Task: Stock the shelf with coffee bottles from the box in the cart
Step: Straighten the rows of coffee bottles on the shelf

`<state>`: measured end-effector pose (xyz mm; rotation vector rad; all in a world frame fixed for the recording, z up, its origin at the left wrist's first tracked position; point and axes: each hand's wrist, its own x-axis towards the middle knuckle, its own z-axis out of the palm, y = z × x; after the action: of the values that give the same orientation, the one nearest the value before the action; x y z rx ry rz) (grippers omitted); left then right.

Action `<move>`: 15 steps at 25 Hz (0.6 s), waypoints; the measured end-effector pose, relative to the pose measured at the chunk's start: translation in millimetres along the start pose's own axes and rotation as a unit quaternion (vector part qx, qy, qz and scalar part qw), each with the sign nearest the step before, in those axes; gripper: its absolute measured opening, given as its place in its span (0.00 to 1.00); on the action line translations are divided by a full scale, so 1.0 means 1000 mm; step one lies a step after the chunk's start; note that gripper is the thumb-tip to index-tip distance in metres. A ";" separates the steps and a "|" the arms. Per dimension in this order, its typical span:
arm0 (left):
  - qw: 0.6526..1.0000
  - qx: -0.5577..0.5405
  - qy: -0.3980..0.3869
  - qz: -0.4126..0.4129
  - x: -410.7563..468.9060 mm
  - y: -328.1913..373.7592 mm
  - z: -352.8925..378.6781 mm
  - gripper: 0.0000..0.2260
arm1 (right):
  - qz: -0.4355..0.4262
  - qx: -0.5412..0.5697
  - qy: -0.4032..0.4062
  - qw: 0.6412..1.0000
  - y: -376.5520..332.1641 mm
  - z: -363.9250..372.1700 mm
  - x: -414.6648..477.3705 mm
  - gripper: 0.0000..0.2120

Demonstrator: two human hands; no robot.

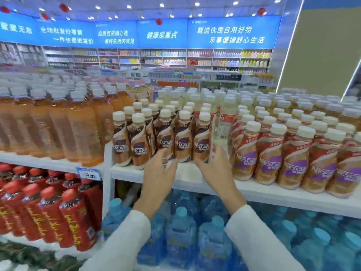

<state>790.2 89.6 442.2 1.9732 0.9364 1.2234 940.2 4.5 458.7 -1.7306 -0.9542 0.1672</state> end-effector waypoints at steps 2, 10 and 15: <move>1.000 0.003 0.002 0.017 0.014 0.006 0.008 0.14 | 0.008 0.002 0.005 1.000 -0.001 0.007 0.010 0.29; 0.995 0.089 0.035 0.031 0.037 0.016 0.040 0.31 | -0.005 -0.018 0.029 0.999 0.006 0.013 0.018 0.28; 0.993 0.095 0.030 0.063 0.040 0.011 0.043 0.29 | -0.006 -0.015 0.008 1.000 0.012 0.008 0.023 0.28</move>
<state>845.3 110.0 453.7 2.1830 1.0034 1.3107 957.1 24.7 452.4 -1.7505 -0.9605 0.1322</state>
